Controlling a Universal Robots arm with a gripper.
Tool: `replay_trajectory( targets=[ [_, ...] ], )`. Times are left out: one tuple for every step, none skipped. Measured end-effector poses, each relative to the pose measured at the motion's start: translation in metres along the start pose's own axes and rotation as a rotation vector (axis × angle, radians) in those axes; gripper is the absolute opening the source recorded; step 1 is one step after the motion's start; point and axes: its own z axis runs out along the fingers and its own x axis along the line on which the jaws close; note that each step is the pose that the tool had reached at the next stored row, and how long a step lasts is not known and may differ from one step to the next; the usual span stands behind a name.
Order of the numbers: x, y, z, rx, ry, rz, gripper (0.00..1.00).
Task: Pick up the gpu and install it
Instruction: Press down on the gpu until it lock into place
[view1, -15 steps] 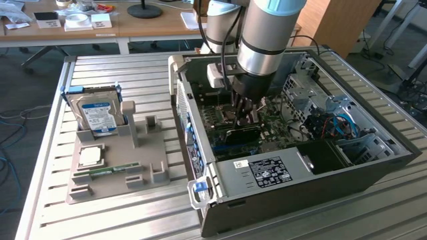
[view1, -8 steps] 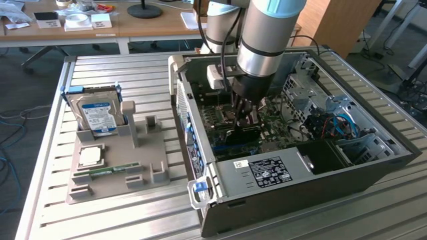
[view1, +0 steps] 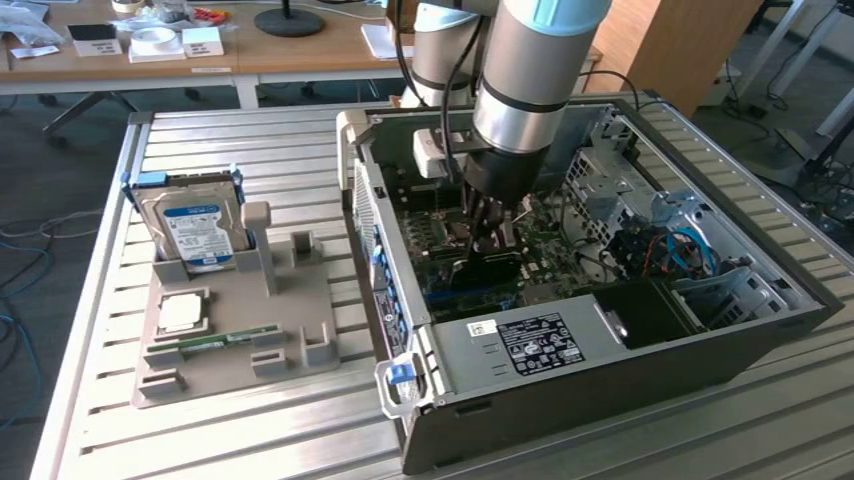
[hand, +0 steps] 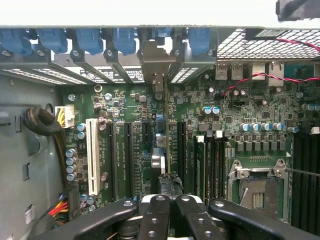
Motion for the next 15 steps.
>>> replay_trajectory(
  targets=[
    [0.0,0.0,0.0,0.0,0.0001,0.0,0.11],
    [0.0,0.0,0.0001,-0.0001,0.0003,0.0,0.11],
    [0.0001,0.0002,0.0008,-0.0001,0.0005,0.0,0.11],
    [0.0001,0.0002,0.0015,-0.0001,0.0008,0.0,0.11],
    [0.0001,0.0003,0.0018,-0.0002,0.0008,0.0,0.11],
    [0.0001,0.0004,0.0018,-0.0003,0.0007,0.0,0.11],
    [0.0001,0.0005,0.0019,-0.0002,0.0004,0.0,0.11],
    [0.0001,0.0005,0.002,-0.0001,0.0002,0.0,0.11],
    [0.0001,0.0004,0.0021,0.0,0.0002,0.0,0.11],
    [0.0001,0.0004,0.0021,-0.0001,0.0002,0.0,0.11],
    [0.0001,0.0004,0.0021,0.0,0.0001,0.0,0.11],
    [0.0,0.0004,0.0021,0.0,0.0001,0.0,0.11],
    [-0.0001,0.0004,0.0021,0.0,0.0001,0.0,0.11],
    [-0.0002,0.0004,0.0021,0.0,0.0001,0.0,0.11],
    [-0.0003,0.0004,0.0021,0.0,0.0001,0.0,0.11]
  ],
)
